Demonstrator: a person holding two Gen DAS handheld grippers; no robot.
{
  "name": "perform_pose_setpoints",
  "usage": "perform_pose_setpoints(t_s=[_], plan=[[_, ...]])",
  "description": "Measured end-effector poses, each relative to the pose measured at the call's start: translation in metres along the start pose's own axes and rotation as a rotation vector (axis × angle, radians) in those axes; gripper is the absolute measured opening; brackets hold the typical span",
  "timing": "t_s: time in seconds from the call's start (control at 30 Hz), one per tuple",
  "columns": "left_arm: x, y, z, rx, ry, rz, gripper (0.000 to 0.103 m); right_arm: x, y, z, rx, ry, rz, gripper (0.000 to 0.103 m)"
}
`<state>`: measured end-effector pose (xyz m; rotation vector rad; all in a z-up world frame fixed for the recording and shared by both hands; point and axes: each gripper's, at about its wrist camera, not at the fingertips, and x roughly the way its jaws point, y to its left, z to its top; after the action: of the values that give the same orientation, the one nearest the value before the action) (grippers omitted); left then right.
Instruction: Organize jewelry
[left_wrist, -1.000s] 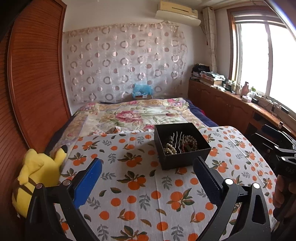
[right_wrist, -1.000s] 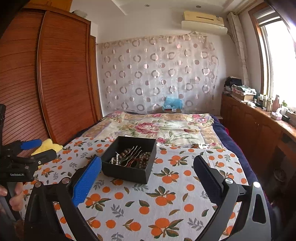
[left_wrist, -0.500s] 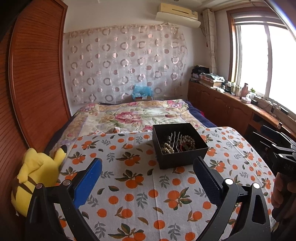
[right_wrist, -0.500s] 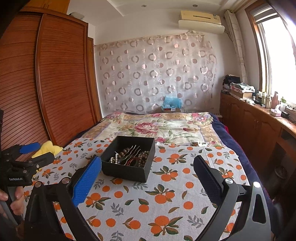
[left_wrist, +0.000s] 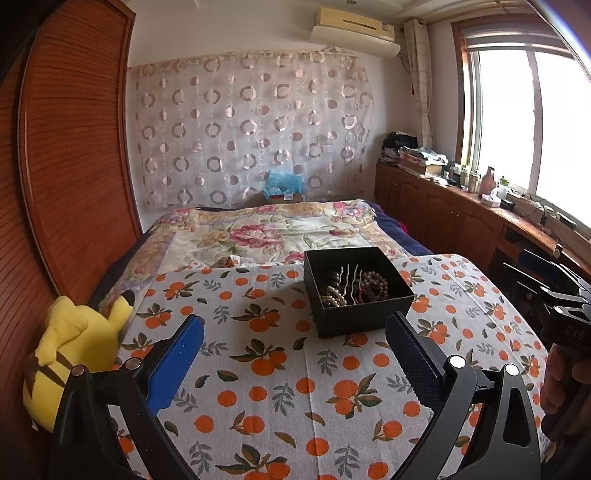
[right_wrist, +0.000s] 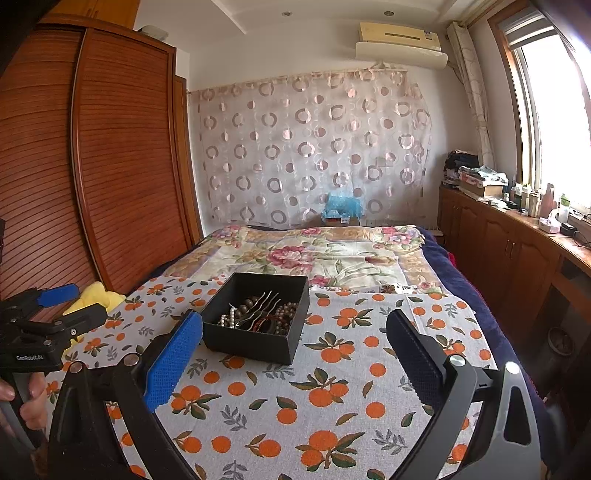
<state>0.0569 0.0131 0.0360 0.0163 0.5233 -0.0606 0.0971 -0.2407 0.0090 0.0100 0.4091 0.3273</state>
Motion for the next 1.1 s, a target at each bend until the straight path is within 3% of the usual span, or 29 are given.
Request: perform_pose_setpoints(t_s=[1.1], plan=[[-0.0037, -0.0022, 0.0059, 0.005, -0.015, 0.002, 0.095, -0.0023, -0.0008, 0.0011, -0.001, -0.008, -0.002, 0.100]])
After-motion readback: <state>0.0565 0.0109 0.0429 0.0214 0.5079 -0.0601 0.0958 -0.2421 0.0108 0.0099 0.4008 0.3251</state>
